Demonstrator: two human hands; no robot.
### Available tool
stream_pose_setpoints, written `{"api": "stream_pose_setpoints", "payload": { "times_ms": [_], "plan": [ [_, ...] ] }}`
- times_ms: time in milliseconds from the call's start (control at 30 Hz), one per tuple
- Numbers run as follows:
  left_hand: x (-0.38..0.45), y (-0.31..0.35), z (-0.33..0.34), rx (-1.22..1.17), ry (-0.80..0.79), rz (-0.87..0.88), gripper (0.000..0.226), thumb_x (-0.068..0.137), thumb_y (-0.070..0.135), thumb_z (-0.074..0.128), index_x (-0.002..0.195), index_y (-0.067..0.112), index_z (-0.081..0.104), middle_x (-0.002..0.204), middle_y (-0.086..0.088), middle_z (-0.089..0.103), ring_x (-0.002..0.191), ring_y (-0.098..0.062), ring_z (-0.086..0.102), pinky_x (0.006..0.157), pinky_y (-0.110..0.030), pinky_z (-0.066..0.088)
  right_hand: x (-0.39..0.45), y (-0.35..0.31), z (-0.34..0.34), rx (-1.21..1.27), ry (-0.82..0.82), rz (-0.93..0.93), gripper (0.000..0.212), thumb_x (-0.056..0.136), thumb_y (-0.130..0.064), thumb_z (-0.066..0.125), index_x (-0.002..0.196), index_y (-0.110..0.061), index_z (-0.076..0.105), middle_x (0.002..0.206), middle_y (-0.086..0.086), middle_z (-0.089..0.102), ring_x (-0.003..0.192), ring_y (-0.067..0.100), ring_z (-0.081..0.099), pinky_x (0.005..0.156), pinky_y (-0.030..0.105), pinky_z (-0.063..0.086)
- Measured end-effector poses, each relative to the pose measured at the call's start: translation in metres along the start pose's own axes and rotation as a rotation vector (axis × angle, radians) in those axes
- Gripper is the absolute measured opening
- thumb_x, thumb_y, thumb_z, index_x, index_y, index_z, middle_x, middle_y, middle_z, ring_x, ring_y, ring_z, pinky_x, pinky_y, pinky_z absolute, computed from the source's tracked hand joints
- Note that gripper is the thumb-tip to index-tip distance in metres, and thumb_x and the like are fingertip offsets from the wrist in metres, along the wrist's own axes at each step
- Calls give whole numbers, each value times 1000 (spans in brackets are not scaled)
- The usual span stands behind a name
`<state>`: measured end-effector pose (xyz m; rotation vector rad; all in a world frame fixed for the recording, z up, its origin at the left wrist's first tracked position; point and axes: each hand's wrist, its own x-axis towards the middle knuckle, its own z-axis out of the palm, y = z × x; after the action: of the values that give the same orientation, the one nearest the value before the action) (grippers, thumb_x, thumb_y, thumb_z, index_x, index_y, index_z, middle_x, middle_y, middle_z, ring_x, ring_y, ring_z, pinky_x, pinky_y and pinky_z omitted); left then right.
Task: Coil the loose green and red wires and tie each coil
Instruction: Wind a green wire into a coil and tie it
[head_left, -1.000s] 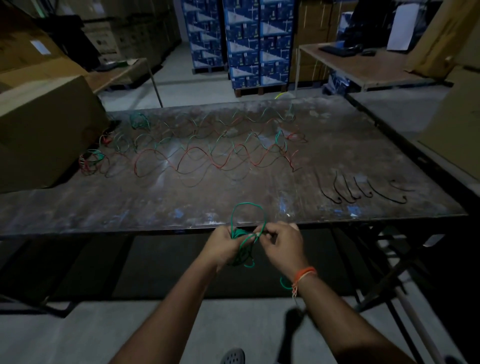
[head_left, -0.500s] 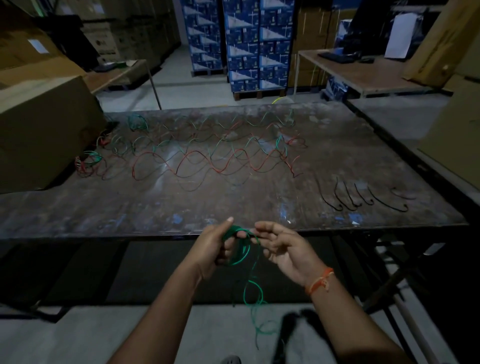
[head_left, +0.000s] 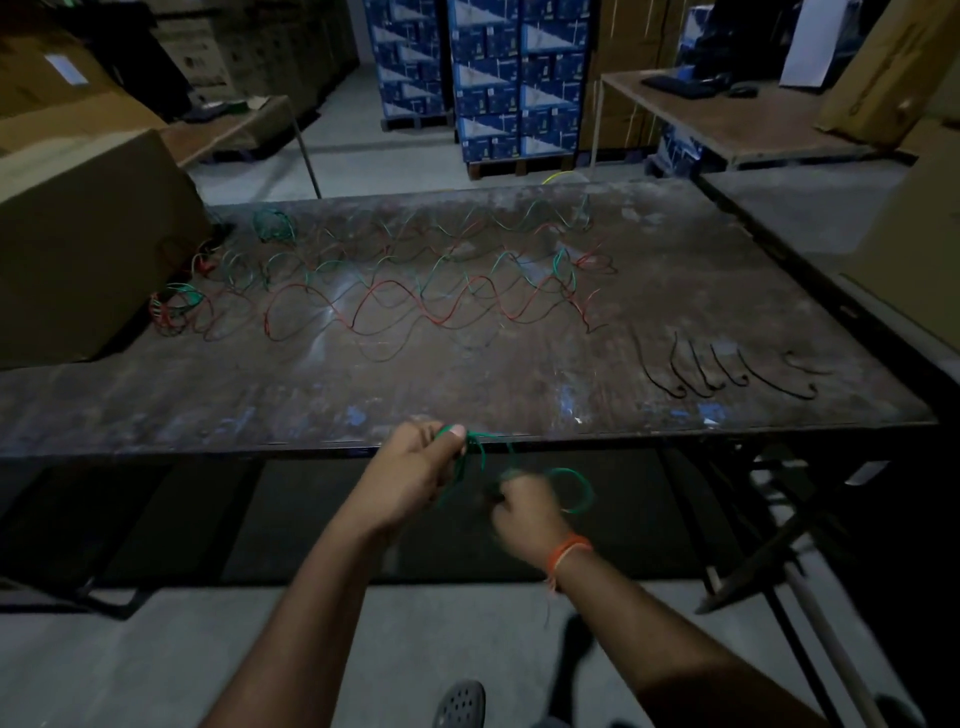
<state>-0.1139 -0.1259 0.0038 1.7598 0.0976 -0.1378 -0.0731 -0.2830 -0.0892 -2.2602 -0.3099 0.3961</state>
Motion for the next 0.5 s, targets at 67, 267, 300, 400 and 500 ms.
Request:
{"api": "stream_pose_setpoints", "payload": {
  "times_ms": [67,267,300,400,500],
  "plan": [
    [-4,-3,-8,323,-17,66,38,105,23,51,68,14,49,53,5,41,45,-7,35,46,-25,29,-9,9,-7,-101,-655,61,20,93,-8,64,103,7,72,90,16,73,64,15,67,65,27,52],
    [-16,-27,2,486,-21,-20,38,101,34,57,66,20,57,58,7,48,54,-8,43,59,-32,36,16,29,-4,-333,94,21,25,86,-4,58,102,-10,76,101,13,76,99,32,71,83,31,54],
    [-15,-28,2,468,1,0,39,101,33,57,64,20,55,57,7,47,53,-8,43,59,-32,36,14,32,5,-278,-63,-9,21,85,-4,60,96,-9,78,96,13,77,95,30,72,78,28,53],
    [-15,-25,-2,660,-7,13,38,102,31,55,71,9,58,63,-3,50,59,-12,46,60,-35,39,16,53,1,-239,-107,103,18,83,-4,63,90,-3,79,91,17,78,91,32,73,78,30,55],
    [-17,-28,3,632,-6,16,40,102,29,55,68,9,53,61,-1,47,56,-10,42,58,-32,35,17,51,2,26,277,68,17,81,0,66,88,-9,79,83,10,77,79,27,72,75,30,54]
  ]
}}
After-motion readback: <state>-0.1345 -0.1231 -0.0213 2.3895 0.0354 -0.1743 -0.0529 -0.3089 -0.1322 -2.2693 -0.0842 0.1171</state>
